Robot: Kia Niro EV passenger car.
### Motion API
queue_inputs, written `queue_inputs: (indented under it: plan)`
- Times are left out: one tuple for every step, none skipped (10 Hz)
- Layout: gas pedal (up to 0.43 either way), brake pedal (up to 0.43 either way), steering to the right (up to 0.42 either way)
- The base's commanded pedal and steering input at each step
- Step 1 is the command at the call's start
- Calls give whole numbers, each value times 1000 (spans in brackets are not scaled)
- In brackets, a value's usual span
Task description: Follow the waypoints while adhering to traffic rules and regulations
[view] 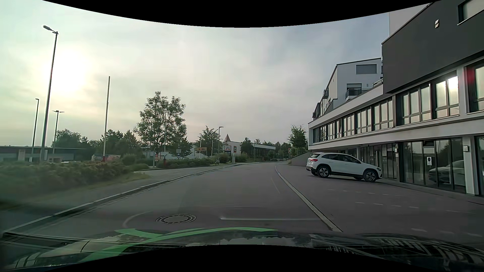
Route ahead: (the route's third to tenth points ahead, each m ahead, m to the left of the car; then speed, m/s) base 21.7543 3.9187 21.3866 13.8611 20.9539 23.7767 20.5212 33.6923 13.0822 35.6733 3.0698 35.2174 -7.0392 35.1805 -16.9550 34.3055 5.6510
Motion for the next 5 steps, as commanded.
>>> queue_inputs:
  plan:
    - [28, 0, 9]
    - [20, 0, 10]
    - [20, 0, 10]
    - [20, 0, 10]
    - [20, 0, 10]
